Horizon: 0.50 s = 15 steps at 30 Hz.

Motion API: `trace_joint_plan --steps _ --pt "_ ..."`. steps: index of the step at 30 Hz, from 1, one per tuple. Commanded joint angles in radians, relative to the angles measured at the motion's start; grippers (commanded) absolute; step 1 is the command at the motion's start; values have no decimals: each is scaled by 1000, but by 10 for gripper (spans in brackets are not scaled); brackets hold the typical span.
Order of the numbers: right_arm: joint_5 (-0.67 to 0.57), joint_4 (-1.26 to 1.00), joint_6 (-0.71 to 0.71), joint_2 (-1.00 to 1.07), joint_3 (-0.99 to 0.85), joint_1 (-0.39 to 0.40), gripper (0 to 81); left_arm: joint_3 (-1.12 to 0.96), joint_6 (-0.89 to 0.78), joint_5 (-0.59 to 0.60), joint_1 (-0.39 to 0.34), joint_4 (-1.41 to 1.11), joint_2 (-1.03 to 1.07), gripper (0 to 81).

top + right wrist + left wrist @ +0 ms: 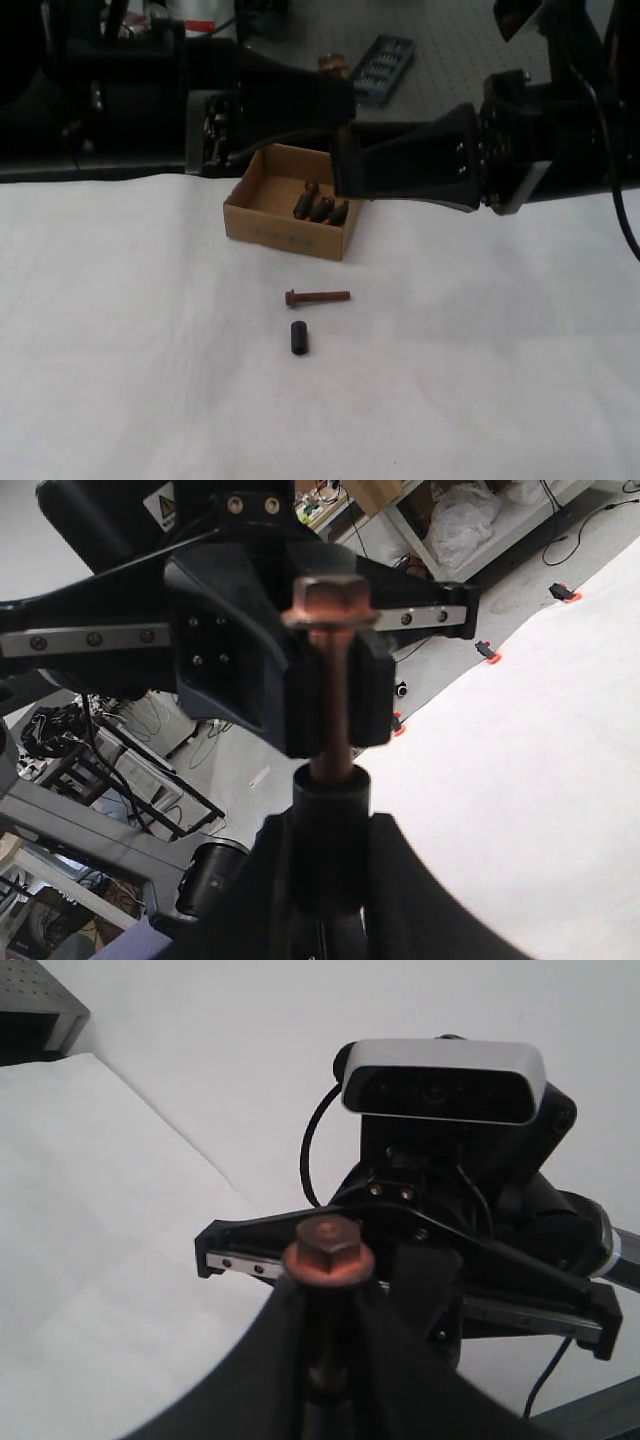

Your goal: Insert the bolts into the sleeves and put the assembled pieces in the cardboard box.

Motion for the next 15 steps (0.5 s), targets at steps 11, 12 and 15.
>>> trace_joint_plan --steps 11,12,15 --pt "12 -32 -7 -13 -13 -31 29 3 17 105 8 37 -10 503" --pt "12 -32 -7 -13 -13 -31 29 3 -3 105 8 37 -10 526" --pt "12 -32 -7 -13 -13 -31 29 3 -25 94 8 37 -10 504"
